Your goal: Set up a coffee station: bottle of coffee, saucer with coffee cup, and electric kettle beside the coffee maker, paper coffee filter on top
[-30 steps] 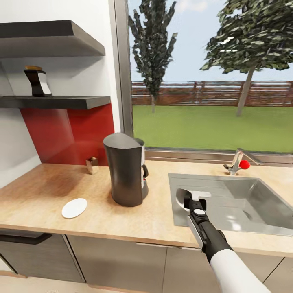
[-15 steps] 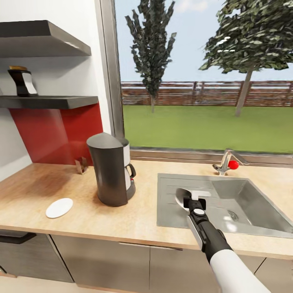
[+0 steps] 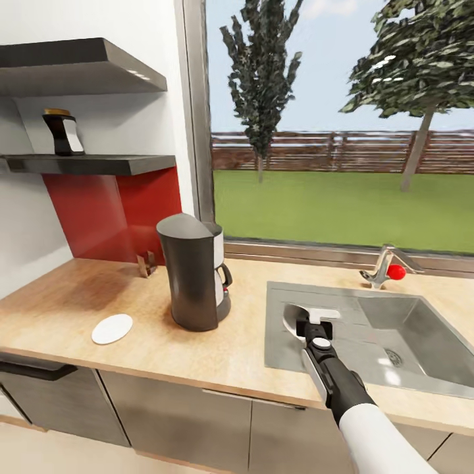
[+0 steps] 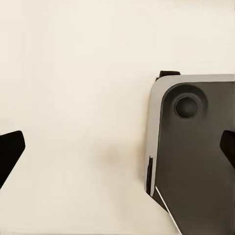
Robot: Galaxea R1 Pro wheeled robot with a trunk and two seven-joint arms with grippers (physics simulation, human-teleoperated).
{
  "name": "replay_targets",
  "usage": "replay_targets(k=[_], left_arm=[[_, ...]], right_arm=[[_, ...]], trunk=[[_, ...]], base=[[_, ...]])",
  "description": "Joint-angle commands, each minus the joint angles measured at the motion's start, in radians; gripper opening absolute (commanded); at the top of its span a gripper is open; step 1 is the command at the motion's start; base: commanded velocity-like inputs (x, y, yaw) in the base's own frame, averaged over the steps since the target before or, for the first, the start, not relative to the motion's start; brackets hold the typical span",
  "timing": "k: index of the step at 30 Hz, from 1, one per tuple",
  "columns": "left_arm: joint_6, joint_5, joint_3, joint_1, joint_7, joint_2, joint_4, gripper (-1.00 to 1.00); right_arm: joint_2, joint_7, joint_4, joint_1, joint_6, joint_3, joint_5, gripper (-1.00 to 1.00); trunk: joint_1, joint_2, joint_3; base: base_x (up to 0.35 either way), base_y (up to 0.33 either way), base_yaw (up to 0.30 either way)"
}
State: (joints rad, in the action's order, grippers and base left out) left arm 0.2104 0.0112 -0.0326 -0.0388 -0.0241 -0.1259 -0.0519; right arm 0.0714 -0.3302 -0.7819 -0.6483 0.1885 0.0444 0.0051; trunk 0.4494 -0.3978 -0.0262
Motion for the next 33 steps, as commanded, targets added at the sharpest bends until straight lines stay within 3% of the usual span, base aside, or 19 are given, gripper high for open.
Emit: replay_targets(k=[1, 9, 12, 15, 20, 21, 25, 27, 29, 31, 33], left_arm=[[0.003, 0.001, -0.003, -0.001, -0.001, 0.0, 0.002, 1.0], [0.002, 0.0, -0.003, -0.001, -0.002, 0.0, 0.005, 1.0], [0.001, 0.0, -0.001, -0.001, -0.002, -0.001, 0.009, 1.0], [0.001, 0.0, 0.0, -0.001, -0.002, -0.001, 0.012, 1.0], [0.001, 0.0, 0.001, -0.001, -0.002, 0.0, 0.012, 1.0], [0.0, 0.0, 0.0, -0.001, -0.001, 0.0, 0.012, 1.0], [-0.001, -0.001, 0.001, -0.001, -0.001, 0.001, 0.012, 1.0], [-0.002, -0.002, 0.002, -0.001, -0.001, 0.006, 0.012, 1.0], [-0.002, -0.002, 0.002, -0.001, -0.001, 0.008, 0.012, 1.0], [-0.002, -0.003, 0.003, 0.0, 0.001, 0.018, 0.012, 1.0], [-0.002, -0.004, 0.003, -0.001, 0.002, 0.025, 0.012, 1.0]], right_arm=[[0.0, -0.003, -0.003, -0.001, 0.006, 0.004, -0.004, -1.0], [0.013, -0.003, -0.044, -0.001, 0.01, 0.008, -0.005, -1.0], [0.038, -0.003, -0.102, -0.001, 0.024, 0.024, -0.005, -1.0], [0.061, -0.003, -0.173, -0.002, 0.091, 0.036, -0.005, -1.0], [0.094, -0.006, -0.36, -0.051, 0.346, 0.043, -0.005, -1.0], [0.103, -0.007, -0.397, -0.166, 0.512, 0.044, -0.003, -1.0], [0.103, -0.007, -0.341, -0.303, 0.674, 0.043, -0.005, -1.0], [0.103, -0.008, -0.211, -0.434, 0.752, 0.04, -0.032, -1.0], [0.103, -0.008, -0.121, -0.509, 0.767, 0.038, -0.095, -1.0], [0.103, -0.01, 0.064, -0.653, 0.789, 0.037, -0.247, -1.0], [0.103, -0.01, 0.139, -0.714, 0.792, 0.037, -0.274, -1.0]], trunk=[[0.001, -0.002, -0.002], [0.001, -0.002, -0.002], [0.001, -0.002, -0.002], [0.001, -0.002, -0.002], [0.001, -0.002, -0.002], [0.001, -0.002, -0.002], [0.001, -0.002, -0.002], [0.001, -0.002, -0.002], [0.001, -0.002, -0.002], [0.001, -0.002, -0.002], [0.001, -0.002, -0.002]], base=[[0.0, 0.0, 0.235], [0.0, 0.0, 0.066], [0.0, 0.0, 0.007], [0.0, 0.0, 0.002], [0.0, 0.0, 0.0], [0.0, 0.0, 0.0], [0.0, 0.0, 0.0], [0.0, 0.0, 0.0], [0.0, 0.0, 0.0], [0.0, 0.0, 0.0], [0.0, 0.0, 0.0]])
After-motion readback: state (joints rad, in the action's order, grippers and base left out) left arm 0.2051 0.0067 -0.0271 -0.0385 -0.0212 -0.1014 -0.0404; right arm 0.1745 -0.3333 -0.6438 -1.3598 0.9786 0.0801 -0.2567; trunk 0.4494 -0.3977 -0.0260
